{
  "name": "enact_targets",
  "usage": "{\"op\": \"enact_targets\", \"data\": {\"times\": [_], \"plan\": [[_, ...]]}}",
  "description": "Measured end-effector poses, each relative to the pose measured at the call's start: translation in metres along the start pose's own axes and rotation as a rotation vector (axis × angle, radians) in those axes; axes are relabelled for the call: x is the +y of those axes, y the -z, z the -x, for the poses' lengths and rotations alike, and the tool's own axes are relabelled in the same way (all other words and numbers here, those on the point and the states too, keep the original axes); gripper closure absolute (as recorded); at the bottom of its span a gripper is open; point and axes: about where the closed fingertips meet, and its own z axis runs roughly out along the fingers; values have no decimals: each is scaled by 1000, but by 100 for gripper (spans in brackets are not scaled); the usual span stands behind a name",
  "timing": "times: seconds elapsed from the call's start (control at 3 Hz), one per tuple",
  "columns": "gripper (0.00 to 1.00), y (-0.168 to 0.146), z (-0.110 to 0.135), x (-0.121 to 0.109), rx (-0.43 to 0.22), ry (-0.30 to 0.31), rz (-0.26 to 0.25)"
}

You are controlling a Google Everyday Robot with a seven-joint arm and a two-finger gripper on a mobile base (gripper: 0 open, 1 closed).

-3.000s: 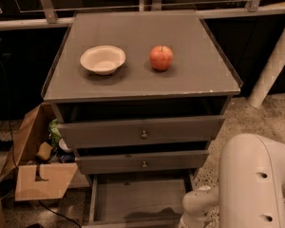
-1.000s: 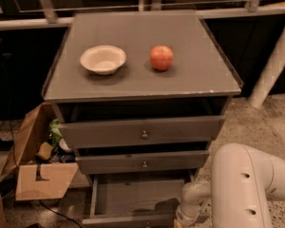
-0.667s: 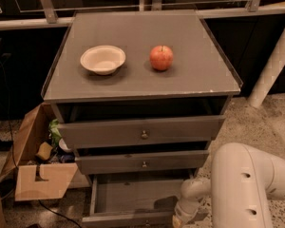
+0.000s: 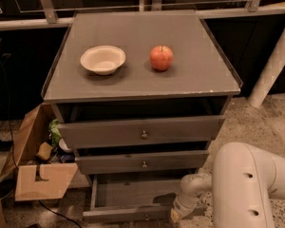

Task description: Close bottom drawer

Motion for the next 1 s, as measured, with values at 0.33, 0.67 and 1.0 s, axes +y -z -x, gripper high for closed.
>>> {"op": "enact_targets", "data": {"times": [0.33,0.67,1.0], "plan": [[100,1,7,-6,-15,-28,0],[100,2,10,-10,-21,-42,-3],[100,5,22,-20,-43,-81,-15]]}}
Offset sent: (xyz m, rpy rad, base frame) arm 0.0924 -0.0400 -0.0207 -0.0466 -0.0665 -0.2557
